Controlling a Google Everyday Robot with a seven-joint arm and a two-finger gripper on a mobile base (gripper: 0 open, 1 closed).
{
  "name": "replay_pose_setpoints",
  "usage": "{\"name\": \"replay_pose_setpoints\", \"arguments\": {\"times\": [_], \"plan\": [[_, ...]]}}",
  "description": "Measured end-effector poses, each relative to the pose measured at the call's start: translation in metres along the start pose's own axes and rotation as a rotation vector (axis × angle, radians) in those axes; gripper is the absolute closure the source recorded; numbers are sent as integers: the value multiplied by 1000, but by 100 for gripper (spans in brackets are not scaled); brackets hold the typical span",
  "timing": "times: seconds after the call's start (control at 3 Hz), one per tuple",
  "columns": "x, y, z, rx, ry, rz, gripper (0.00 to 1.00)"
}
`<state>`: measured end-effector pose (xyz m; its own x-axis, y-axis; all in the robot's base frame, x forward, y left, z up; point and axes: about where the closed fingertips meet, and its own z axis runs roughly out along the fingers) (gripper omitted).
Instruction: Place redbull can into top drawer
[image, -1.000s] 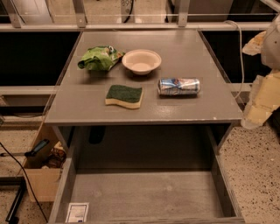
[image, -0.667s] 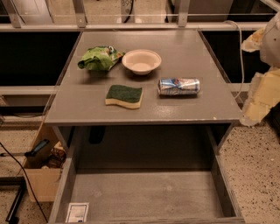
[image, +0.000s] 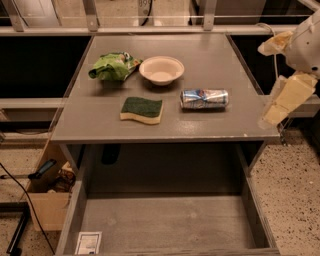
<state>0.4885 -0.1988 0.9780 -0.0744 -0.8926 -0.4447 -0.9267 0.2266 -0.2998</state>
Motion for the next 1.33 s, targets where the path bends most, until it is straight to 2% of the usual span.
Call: {"name": "replay_pose_setpoints", "arguments": {"times": [0.33, 0.67, 1.0, 1.33], "plan": [[-17, -19, 33, -46, -138, -51, 0], [-22, -32, 55, -76, -212, -76, 0], [-18, -43, 79, -75, -175, -89, 0], [-8, -53, 94, -62, -110, -88, 0]]}}
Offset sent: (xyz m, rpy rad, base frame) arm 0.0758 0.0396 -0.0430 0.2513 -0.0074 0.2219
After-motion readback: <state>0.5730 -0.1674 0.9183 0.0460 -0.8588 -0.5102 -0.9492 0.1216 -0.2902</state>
